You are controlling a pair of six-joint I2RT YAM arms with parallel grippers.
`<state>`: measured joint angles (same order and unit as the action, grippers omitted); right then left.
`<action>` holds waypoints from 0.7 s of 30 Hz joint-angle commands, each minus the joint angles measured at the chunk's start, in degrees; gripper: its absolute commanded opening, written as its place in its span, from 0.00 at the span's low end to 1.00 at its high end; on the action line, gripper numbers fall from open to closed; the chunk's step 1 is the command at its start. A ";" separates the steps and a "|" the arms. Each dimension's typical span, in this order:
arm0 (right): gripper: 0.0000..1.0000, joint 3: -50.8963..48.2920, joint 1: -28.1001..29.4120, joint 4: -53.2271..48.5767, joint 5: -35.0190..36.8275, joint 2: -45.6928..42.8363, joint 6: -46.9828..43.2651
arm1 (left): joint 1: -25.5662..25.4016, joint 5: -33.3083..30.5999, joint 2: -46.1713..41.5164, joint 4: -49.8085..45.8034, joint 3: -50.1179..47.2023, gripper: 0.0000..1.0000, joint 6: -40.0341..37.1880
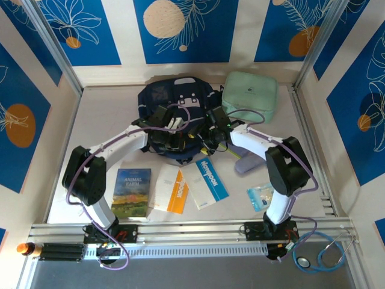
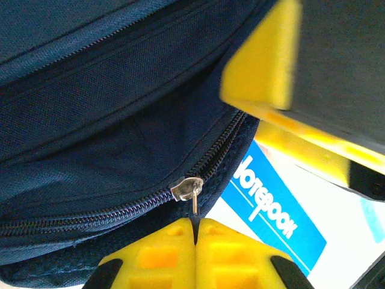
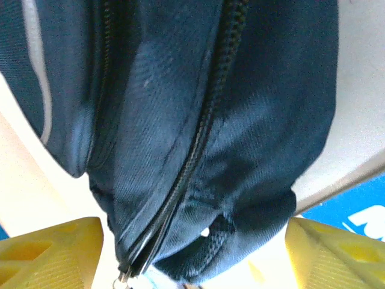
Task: Pack the student bag
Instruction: Unzip the student bag at the top-center of the table.
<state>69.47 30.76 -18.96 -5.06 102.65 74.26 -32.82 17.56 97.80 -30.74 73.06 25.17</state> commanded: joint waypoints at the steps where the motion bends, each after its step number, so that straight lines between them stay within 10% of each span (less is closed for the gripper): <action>1: 0.79 2.69 0.44 -1.35 -0.29 2.72 0.80 | -0.74 1.47 0.73 1.12 -0.71 0.00 -1.00; 8: 0.71 3.92 0.44 -0.50 -1.09 5.36 0.57 | -0.76 0.29 0.90 0.17 -1.07 0.00 -1.83; 21: 0.11 3.21 -1.13 -0.61 0.04 4.82 -1.63 | 0.02 -0.98 -1.32 -4.19 -1.31 0.00 -6.37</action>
<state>71.90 30.50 -18.74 -6.28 107.55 73.45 -32.91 16.86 98.48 -31.40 72.10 21.91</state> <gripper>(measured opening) 0.127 0.048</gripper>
